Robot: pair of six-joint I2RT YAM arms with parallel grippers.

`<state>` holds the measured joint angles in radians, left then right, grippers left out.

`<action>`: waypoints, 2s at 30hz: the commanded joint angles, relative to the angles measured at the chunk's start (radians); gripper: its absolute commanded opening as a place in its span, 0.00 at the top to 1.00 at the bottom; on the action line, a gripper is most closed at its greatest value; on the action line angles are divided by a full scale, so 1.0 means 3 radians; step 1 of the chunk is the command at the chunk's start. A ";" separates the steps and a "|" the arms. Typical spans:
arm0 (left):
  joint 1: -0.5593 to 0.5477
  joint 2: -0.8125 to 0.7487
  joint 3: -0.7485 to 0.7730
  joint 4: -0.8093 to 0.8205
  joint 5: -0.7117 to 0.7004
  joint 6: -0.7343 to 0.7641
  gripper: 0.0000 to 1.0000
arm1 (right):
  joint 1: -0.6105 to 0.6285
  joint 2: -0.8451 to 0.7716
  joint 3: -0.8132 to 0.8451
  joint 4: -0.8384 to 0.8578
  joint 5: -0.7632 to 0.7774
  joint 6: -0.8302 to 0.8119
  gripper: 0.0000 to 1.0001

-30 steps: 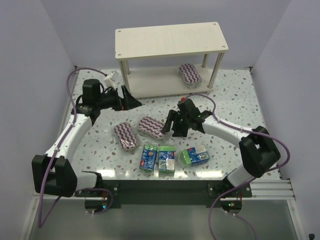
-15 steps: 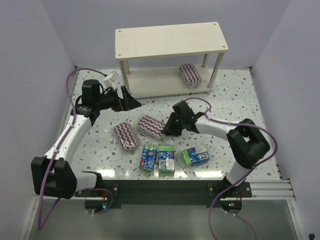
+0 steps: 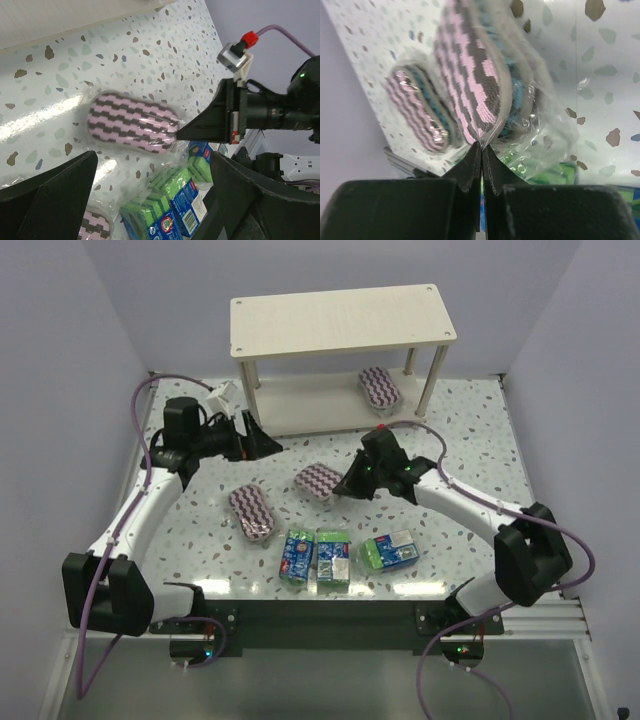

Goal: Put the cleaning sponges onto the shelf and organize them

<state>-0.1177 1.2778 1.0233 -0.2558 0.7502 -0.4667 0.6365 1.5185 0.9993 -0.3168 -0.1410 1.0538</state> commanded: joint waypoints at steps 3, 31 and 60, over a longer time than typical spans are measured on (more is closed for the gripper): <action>0.0045 -0.0005 0.0168 0.0075 0.0025 0.0058 0.00 | -0.0275 -0.0255 0.0529 -0.0146 0.0097 0.0118 1.00; 0.0080 0.0061 0.0265 -0.0017 0.0046 0.0119 0.00 | -0.0496 0.1401 0.1930 0.0382 0.1451 0.0858 1.00; 0.0085 0.0000 0.0219 -0.0098 0.0005 0.0160 0.00 | -0.0409 0.1632 0.2024 0.0889 0.1605 0.1274 0.61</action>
<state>-0.1001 1.2949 1.0626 -0.2790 0.7509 -0.4442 0.5117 2.0628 1.6455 -0.2276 0.3241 1.4559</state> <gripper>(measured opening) 0.997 0.328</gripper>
